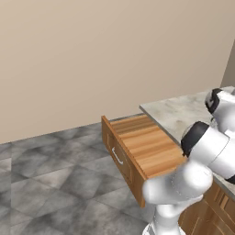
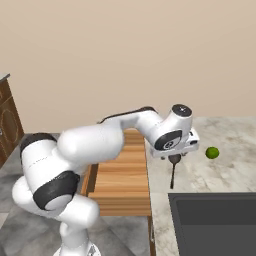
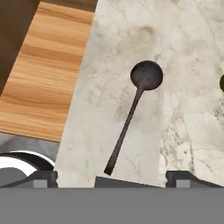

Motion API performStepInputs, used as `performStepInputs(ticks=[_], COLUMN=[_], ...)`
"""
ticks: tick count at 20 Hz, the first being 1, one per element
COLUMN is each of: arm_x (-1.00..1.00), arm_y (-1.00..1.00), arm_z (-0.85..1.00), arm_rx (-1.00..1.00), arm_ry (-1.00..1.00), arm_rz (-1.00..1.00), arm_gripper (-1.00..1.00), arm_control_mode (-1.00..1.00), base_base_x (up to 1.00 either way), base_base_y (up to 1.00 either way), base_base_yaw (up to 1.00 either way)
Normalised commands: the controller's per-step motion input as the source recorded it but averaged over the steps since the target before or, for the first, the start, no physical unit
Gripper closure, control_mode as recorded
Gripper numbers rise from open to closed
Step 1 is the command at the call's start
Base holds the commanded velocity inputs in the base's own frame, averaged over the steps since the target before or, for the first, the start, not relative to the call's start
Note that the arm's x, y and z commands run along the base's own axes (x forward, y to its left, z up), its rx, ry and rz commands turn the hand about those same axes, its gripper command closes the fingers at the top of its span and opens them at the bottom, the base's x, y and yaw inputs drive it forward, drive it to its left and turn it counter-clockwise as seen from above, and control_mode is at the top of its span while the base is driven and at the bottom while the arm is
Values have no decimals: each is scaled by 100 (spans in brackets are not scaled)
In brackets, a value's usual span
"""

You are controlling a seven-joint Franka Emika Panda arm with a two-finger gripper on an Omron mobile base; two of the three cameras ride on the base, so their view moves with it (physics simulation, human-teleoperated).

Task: Pick the ladle from the drawer and place it on the counter.

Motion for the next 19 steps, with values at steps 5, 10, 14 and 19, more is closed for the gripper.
performStepInputs(ticks=[5, 10, 14, 19], arm_x=[-84, -97, -83, -64], arm_y=[44, 67, 89, 97], arm_z=[93, 58, 31, 7], arm_rx=[0, -2, -10, -13], arm_ry=[-2, 0, 0, 0], arm_rz=[15, 14, 10, 9], arm_gripper=[-100, -100, -100, -100], arm_control_mode=[-100, -100, -100, -100], base_base_x=[0, 0, 0, 0], base_base_y=[0, 0, 0, 0], base_base_yaw=[0, 0, 0, 0])
